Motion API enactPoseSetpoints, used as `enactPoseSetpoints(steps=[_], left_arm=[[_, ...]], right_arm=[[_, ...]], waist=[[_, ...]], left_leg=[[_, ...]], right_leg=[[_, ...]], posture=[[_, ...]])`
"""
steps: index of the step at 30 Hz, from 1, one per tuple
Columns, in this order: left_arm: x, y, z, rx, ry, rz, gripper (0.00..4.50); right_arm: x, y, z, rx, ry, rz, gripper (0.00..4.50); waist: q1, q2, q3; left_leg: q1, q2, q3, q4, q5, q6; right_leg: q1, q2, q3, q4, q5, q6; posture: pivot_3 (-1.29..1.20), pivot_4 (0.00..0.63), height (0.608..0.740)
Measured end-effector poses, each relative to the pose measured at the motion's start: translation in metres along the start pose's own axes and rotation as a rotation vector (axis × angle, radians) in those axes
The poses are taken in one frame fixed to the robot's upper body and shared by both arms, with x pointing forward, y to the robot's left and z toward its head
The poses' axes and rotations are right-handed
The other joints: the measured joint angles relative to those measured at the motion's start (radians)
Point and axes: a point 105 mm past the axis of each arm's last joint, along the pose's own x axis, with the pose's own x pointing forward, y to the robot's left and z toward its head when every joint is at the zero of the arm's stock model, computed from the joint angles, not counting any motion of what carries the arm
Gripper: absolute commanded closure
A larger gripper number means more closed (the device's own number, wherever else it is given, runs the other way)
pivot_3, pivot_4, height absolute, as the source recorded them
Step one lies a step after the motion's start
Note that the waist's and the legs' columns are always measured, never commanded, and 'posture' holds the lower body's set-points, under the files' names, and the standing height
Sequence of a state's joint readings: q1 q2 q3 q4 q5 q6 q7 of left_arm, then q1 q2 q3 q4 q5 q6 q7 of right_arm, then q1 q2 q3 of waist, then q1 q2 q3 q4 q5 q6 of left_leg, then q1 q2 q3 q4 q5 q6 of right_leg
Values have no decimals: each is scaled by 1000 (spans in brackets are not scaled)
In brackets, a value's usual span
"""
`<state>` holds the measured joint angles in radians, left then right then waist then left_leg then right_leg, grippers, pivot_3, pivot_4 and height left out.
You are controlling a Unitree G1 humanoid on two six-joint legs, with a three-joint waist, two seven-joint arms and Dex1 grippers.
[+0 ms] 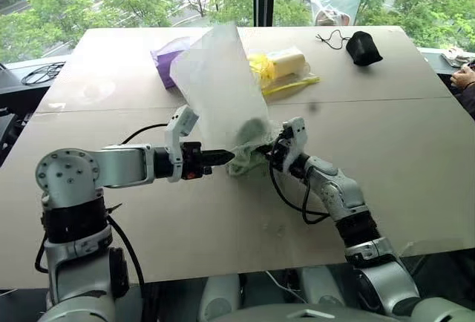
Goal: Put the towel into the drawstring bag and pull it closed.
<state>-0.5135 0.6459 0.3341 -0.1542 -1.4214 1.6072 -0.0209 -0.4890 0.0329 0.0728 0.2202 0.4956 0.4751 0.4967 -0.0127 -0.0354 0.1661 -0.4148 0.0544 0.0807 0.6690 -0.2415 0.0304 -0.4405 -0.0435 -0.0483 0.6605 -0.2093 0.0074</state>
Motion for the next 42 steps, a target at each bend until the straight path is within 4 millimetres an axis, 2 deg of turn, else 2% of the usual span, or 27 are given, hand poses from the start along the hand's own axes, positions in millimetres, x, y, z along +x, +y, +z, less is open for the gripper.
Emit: enactPoseSetpoints(steps=[6, 10, 14, 16, 19, 22, 24, 26, 29, 32, 35, 38, 42], left_arm=[[-1, -5, 4, 21, -15, -21, 4500], [4, -26, 19, 75, -49, -96, 4500], [16, -55, 33, 107, -88, -204, 4500], [22, -66, 37, 105, -98, -241, 4500], [29, -74, 35, 86, -92, -265, 4500], [30, -80, 35, 63, -91, -289, 4500], [30, -85, 35, 50, -91, -311, 4500], [32, -88, 33, 38, -80, -316, 4500], [37, -94, 27, 31, -59, -332, 4500], [36, -87, 26, -15, -94, -319, 4500], [35, -84, 22, -32, -101, -311, 4500], [37, -80, 20, -72, -117, -303, 4500], [41, -66, 16, -148, -131, -252, 4500]], right_arm=[[-4, 15, 41, 223, -154, 70, 4463], [2, 27, 65, 307, -208, 88, 4463], [-1, 15, 72, 406, -235, 9, 4463], [-3, 16, 72, 481, -228, 14, 4463], [-3, 30, 74, 536, -201, 79, 4463], [-3, 53, 76, 473, -146, 149, 4463], [-8, 57, 81, 417, -133, 156, 4463], [-14, 56, 82, 376, -106, 133, 4463], [-34, 54, 79, 273, -30, 88, 4463], [-62, 46, 62, 179, 132, 18, 4463], [-72, 37, 44, 162, 244, -46, 4463], [-67, 32, 39, 191, 246, -88, 4463], [-35, 30, 33, 307, 185, -103, 4463]], waist=[[-1, 0, 0], [-1, 1, 0], [4, 0, 0], [0, 1, 0], [-9, 1, 1], [-7, 2, 1], [-2, 2, 1], [2, 2, 1], [6, 2, 1], [1, 2, 1], [-4, 2, 2], [-4, 2, 1], [-3, 2, 1]], left_leg=[[-1, 0, -1, 0, -1, 2], [0, 0, -1, 0, -2, 3], [-2, -2, -2, 0, -2, 3], [-2, -2, -1, 0, -2, 3], [-1, -1, 0, -1, -2, 3], [-1, 0, 0, -1, -2, 3], [-1, -1, 0, -1, -2, 3], [-2, -2, 0, 0, -2, 3], [-2, -4, 0, 0, -2, 4], [-2, -5, 0, -1, -2, 4], [-1, -6, 0, -1, -2, 4], [0, -5, 0, -1, -2, 4], [0, -5, 0, -1, -2, 4]], right_leg=[[0, -4, -1, 0, 0, 0], [0, -4, -2, 0, 0, 0], [0, -7, -2, -1, 0, 0], [0, -8, -2, -1, 0, 0], [-1, -5, 0, 0, 0, 0], [-2, -3, 0, 0, 0, 0], [-1, -1, 0, 0, 0, 0], [-1, -2, 0, 0, 0, 0], [-1, -3, 0, -1, 0, 1], [-1, -3, 0, -1, 0, 1], [-1, -1, 1, -1, 0, 0], [-1, 1, 1, -1, -1, 2], [-1, 3, 3, -1, -2, 4]], posture=[[0, 150, 740], [0, 150, 740], [0, 150, 740], [0, 150, 740], [0, 150, 740], [0, 150, 740], [0, 150, 740], [0, 150, 740], [0, 150, 740], [0, 150, 740], [0, 150, 740], [0, 150, 740], [0, 150, 740]])
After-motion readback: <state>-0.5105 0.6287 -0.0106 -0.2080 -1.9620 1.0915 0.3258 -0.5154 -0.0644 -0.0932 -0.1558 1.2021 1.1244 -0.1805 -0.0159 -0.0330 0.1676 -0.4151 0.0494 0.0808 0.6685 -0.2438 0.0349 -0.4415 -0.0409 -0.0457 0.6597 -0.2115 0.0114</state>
